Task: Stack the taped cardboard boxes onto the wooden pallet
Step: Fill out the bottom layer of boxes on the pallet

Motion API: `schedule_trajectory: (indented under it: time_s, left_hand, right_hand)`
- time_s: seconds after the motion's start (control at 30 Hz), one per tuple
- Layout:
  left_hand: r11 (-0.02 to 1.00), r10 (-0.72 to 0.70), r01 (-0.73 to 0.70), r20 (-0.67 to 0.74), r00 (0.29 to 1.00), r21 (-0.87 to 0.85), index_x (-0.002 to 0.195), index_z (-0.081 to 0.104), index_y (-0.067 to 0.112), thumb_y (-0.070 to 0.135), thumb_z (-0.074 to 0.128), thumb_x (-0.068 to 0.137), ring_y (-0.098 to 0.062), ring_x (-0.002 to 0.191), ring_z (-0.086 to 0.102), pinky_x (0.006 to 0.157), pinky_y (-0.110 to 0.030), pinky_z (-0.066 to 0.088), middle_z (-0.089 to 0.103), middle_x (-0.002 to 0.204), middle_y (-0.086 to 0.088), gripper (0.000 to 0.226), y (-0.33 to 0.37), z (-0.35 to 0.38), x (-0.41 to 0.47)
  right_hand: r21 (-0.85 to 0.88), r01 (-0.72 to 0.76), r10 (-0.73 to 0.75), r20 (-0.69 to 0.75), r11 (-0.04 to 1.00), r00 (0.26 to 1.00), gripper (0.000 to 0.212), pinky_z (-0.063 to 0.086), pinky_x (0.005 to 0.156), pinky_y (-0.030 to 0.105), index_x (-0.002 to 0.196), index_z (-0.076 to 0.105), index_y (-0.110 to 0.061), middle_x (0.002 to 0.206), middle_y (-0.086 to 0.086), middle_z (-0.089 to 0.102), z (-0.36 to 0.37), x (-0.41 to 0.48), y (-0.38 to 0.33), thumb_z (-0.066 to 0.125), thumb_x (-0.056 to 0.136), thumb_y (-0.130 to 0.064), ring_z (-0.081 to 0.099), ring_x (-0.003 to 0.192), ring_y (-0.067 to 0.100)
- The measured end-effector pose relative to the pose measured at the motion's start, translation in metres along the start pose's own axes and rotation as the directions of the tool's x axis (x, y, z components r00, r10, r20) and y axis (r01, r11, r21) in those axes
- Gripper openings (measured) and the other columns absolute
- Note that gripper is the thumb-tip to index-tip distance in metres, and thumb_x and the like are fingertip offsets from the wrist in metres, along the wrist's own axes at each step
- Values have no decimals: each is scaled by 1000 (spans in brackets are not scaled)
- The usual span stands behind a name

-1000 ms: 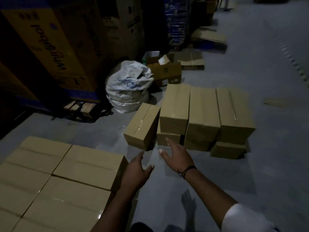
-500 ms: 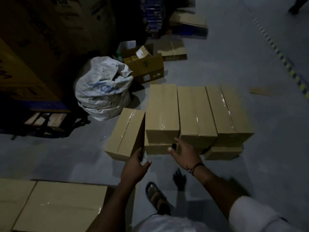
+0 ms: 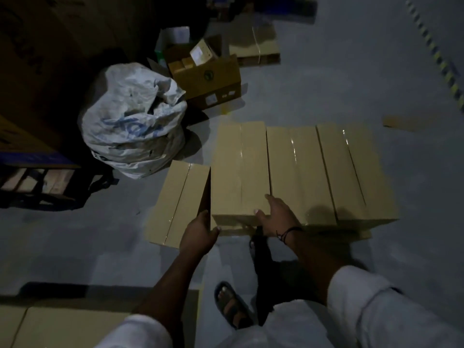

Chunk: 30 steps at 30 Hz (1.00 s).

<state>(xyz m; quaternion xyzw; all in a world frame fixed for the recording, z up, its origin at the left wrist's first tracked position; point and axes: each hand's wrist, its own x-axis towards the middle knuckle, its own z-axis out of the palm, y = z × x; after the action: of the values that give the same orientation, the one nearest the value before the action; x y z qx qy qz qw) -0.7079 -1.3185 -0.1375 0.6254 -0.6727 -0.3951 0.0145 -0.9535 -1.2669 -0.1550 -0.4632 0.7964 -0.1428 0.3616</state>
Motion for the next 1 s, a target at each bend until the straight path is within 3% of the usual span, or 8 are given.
schedule_trajectory:
  time_s: [0.13, 0.27, 0.47, 0.73, 0.87, 1.0]
  left_hand:
    - [993, -113, 112, 15, 993, 43, 153, 37, 12, 35, 70, 93, -33, 125, 59, 97, -42, 53, 57, 142, -17, 73, 18, 2, 48]
    - [985, -132, 125, 50, 990, 122, 155, 36, 16, 43, 68, 92, -32, 125, 58, 96, -42, 53, 57, 142, -15, 76, 28, 13, 111]
    - [962, -98, 58, 139, 985, 265, 156, 30, 20, 52, 68, 90, -35, 126, 54, 100, -47, 50, 49, 147, -15, 83, 39, 34, 216]
    - [930, -39, -20, 155, 987, 366, 155, 31, 24, 50, 68, 90, -42, 130, 50, 101, -53, 50, 31, 159, -13, 79, 42, 51, 326]
    - [924, -63, -3, 159, 985, 382, 157, 28, 29, 51, 69, 89, -47, 128, 50, 101, -53, 49, 13, 165, -12, 82, 37, 54, 358]
    - [962, -19, -42, 217, 976, 271, 155, 28, 33, 45, 73, 89, -46, 127, 53, 100, -51, 52, -1, 167, -10, 80, 27, 62, 372]
  right_hand:
    - [-3, -48, 48, 37, 999, 998, 77, 36, 115, 42, 158, 25, -18, 159, 13, 33, -5, 71, 8, 52, 96, -56, 35, 143, 32]
    - [-17, -99, 100, 67, 995, 993, 77, 37, 113, 45, 159, 21, -18, 162, 11, 25, 0, 143, 16, 52, 98, -52, 29, 145, 33]
    - [8, -153, 152, 95, 988, 984, 79, 33, 117, 47, 161, 13, -19, 168, 6, 5, 23, 237, 23, 51, 99, -49, 19, 150, 32]
    - [-183, -157, 165, 30, 971, 986, 83, 20, 120, 50, 161, 11, -20, 167, 12, 1, 43, 311, 31, 50, 96, -54, 11, 150, 41]
    - [-183, -190, 195, 8, 964, 981, 86, 25, 118, 53, 160, 13, -25, 166, 9, 4, 47, 326, 33, 54, 91, -59, 11, 146, 48]
    - [-233, -145, 146, -11, 962, 989, 91, 34, 111, 55, 156, 16, -29, 161, 9, 7, 50, 332, 40, 57, 82, -65, 20, 138, 49]
